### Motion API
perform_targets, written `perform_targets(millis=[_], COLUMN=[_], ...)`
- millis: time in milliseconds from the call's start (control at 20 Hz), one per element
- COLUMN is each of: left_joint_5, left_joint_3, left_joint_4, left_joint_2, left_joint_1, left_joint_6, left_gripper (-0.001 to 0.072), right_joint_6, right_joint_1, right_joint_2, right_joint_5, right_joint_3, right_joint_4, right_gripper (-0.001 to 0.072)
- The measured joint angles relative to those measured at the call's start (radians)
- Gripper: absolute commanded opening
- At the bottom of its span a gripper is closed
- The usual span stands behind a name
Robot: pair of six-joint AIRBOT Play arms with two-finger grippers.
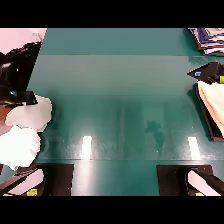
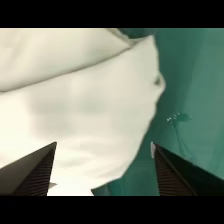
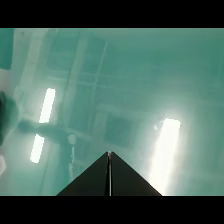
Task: Fold the shirts.
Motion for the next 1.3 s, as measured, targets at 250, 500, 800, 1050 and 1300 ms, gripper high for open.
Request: perform_targets(millis=[250, 500, 800, 1050, 1300], left_joint_5=[0.134, 0.164, 0.116, 0.039, 0.025], left_joint_3=[-0.124, -0.149, 0.066, 0.467, 0.670], left_joint_4=[0.041, 0.054, -0.081, -0.118, -0.090], left_joint_2=[-0.019, -0.031, 0.072, 0.155, 0.124], left_joint_1=[0.010, 0.013, -0.028, -0.279, -0.612], left_joint_6=[-0.033, -0.042, -0.040, -0.037, -0.051], left_gripper=[0.0235, 0.0024, 0.0022, 0.0021, 0.0021], right_joint_6=[-0.002, -0.002, -0.002, -0.002, -0.002], right_joint_1=[0.001, 0.001, 0.001, 0.001, 0.001], right_joint_2=[-0.045, -0.058, -0.059, -0.059, -0.060], right_joint_5=[0.018, 0.021, 0.016, -0.031, -0.062], right_joint_3=[0.000, 0.000, 0.096, 0.304, 0.466], right_joint_4=[0.007, 0.009, 0.010, 0.011, 0.011], right_gripper=[0.0017, 0.0017, 0.0017, 0.0017, 0.0018])
